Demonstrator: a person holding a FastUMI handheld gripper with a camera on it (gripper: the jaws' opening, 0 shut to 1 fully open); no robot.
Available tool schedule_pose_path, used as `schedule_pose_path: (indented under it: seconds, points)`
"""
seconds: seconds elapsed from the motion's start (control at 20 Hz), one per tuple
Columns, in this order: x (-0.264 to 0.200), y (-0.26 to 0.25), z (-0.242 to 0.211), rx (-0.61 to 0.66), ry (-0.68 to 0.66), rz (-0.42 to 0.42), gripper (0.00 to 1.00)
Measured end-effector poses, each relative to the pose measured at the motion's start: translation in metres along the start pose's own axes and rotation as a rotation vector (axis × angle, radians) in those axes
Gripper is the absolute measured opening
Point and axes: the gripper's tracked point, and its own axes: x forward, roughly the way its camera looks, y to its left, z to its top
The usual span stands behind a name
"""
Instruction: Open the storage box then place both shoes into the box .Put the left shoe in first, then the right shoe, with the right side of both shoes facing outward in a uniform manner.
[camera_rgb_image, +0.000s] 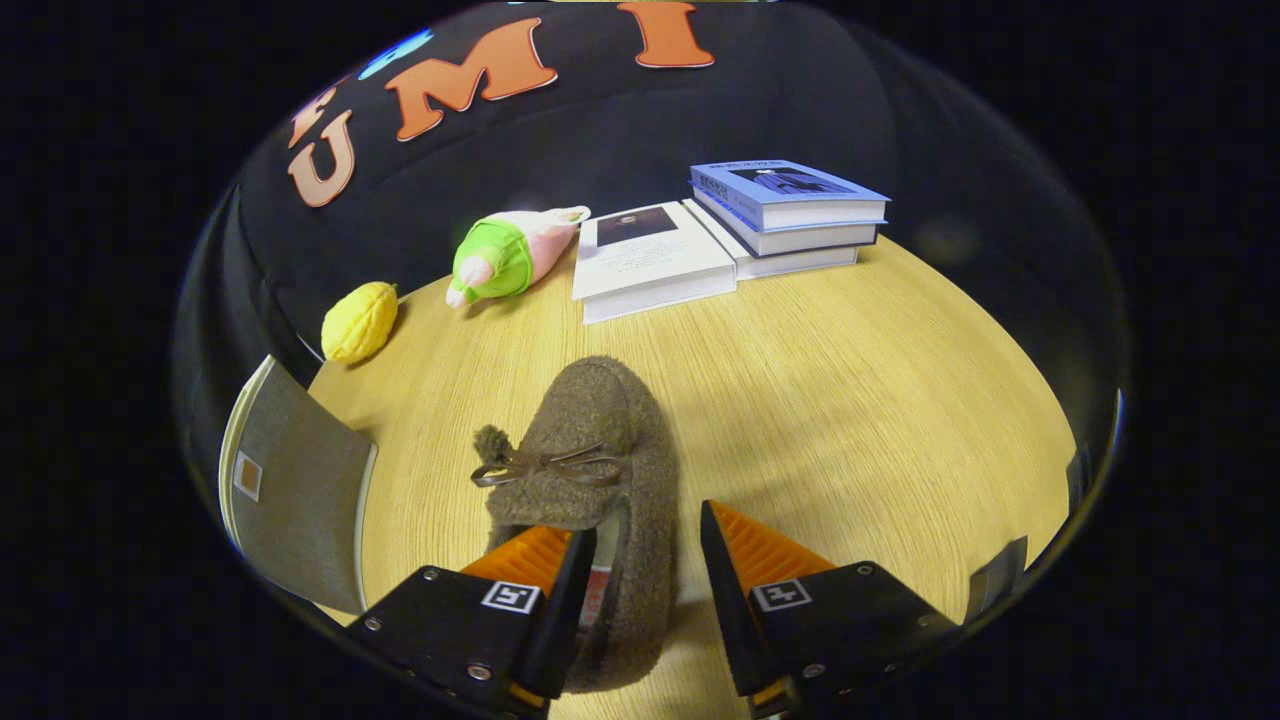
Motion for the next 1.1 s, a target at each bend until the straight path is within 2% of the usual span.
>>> schedule_pose_path:
  seconds: [0.1, 0.2, 0.3, 0.4, 0.7, 1.1]
  points:
    - [0.008, 0.006, 0.002, 0.086, -0.003, 0.037, 0.48]
    - [0.013, -0.002, 0.003, 0.137, -0.007, 0.012, 0.26]
    - [0.012, -0.005, 0.004, 0.166, -0.004, -0.017, 0.14]
    - [0.001, 0.000, 0.004, 0.194, 0.004, -0.013, 0.06]
    - [-0.037, 0.051, 0.033, 0.193, -0.061, 0.047, 0.05]
    - [-0.092, 0.175, 0.049, 0.121, -0.086, 0.228, 0.05]
